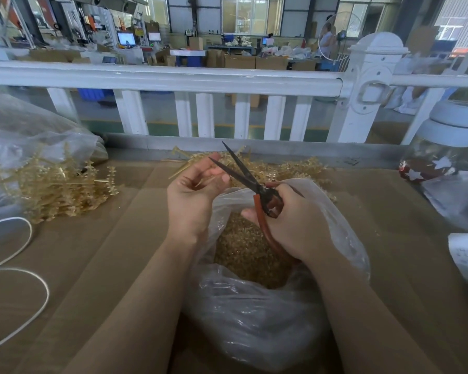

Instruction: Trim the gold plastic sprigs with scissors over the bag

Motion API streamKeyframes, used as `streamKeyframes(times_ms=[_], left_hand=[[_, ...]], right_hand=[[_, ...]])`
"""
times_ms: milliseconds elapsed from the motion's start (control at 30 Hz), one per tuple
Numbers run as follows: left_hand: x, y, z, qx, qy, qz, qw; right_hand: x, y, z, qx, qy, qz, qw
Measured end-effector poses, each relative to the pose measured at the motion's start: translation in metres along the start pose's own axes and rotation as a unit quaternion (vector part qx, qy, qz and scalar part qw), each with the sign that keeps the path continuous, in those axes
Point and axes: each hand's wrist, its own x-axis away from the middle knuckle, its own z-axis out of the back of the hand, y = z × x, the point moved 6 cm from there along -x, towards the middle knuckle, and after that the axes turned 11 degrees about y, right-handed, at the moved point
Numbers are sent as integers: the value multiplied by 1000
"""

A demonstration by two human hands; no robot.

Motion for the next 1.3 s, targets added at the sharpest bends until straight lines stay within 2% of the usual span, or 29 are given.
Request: streamKeyframes(times_ms=[300,567,1300], left_hand=[[-2,1,3,12,37,-13,999],[-1,3,0,-5,19,-32,999],[-3,3,2,10,31,-36,999]], right_hand=[[1,-3,-2,20,17,37,999],[2,-5,1,49,47,38,997],[3,-10,7,61,79,56,993]])
